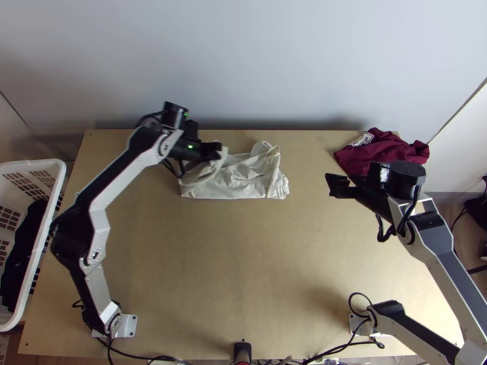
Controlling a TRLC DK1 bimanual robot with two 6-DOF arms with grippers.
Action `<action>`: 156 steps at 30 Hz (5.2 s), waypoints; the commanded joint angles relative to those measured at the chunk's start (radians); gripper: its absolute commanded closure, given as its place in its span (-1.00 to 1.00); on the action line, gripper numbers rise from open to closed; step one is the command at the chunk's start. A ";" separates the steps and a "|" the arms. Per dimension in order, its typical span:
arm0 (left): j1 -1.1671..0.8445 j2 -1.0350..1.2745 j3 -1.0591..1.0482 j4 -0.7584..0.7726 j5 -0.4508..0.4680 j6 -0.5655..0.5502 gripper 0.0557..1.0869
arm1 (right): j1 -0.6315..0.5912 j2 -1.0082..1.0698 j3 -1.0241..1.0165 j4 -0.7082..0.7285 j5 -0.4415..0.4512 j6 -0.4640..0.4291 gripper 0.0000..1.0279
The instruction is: Fold the t-shirt
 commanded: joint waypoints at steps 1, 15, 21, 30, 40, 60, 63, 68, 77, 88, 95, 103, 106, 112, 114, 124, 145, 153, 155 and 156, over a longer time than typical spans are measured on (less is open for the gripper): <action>-0.085 0.075 0.106 -0.014 -0.024 -0.026 0.93 | -0.007 -0.032 -0.051 0.003 -0.001 0.007 -0.89; -0.232 0.243 0.303 -0.023 -0.056 -0.037 0.93 | -0.001 -0.078 -0.131 0.028 -0.004 0.028 -0.89; -0.272 0.341 0.410 0.001 -0.078 -0.055 0.93 | 0.002 -0.118 -0.186 0.030 -0.007 0.053 -0.89; -0.292 0.436 0.435 0.169 -0.134 -0.101 0.93 | -0.002 -0.187 -0.207 0.005 -0.019 0.064 -0.89; -0.305 0.493 0.435 0.308 -0.151 -0.147 -0.90 | -0.004 -0.210 -0.204 -0.018 -0.035 0.068 -0.89; -0.239 -0.004 0.249 0.110 -0.162 -0.006 -0.90 | 0.107 -0.090 -0.213 0.102 -0.049 0.084 -0.89; -0.144 -0.130 0.005 0.136 -0.162 0.061 -0.90 | 0.159 -0.005 -0.170 0.125 -0.049 0.085 -0.89; -0.008 -0.291 -0.343 0.147 -0.162 0.149 -0.90 | 0.249 0.146 -0.089 0.175 -0.047 0.088 -0.89; 0.092 -0.327 -0.621 0.196 -0.177 0.158 -0.90 | 0.375 0.413 0.124 0.160 -0.049 0.157 -0.90; 0.100 -0.331 -0.708 0.270 -0.179 0.091 -0.90 | 0.473 0.729 0.362 0.145 -0.087 0.254 -0.90; 0.126 -0.374 -0.702 0.270 -0.179 0.083 -0.90 | 0.478 0.764 0.363 0.146 -0.102 0.344 -0.90; 0.158 -0.379 -0.728 0.270 -0.179 0.074 -0.90 | 0.469 0.810 0.310 0.152 -0.128 0.524 -0.90; 0.169 -0.382 -0.728 0.279 -0.180 0.074 -0.90 | 0.467 0.856 0.317 0.174 -0.125 0.573 -0.90; 0.199 -0.393 -0.730 0.302 -0.179 0.078 -0.90 | 0.444 0.917 0.343 0.263 -0.053 0.625 -0.90; 0.207 -0.393 -0.731 0.305 -0.180 0.081 -0.90 | 0.443 0.927 0.343 0.295 -0.019 0.640 -0.90; 0.238 -0.385 -0.734 0.353 -0.180 0.098 -0.90 | 0.414 0.988 0.370 0.415 0.079 0.662 -0.86; 0.271 -0.373 -0.734 0.351 -0.180 0.126 -0.90 | 0.398 1.003 0.557 0.310 0.109 0.386 0.95; 0.284 -0.391 -0.739 0.348 -0.179 0.129 -0.90 | 0.406 0.888 0.466 0.315 0.065 0.332 0.95; 0.284 -0.400 -0.739 0.348 -0.179 0.127 -0.90 | 0.407 0.864 0.457 0.316 0.065 0.330 0.95; 0.282 -0.403 -0.739 0.347 -0.179 0.127 -0.90 | 0.406 0.850 0.455 0.315 0.065 0.321 0.95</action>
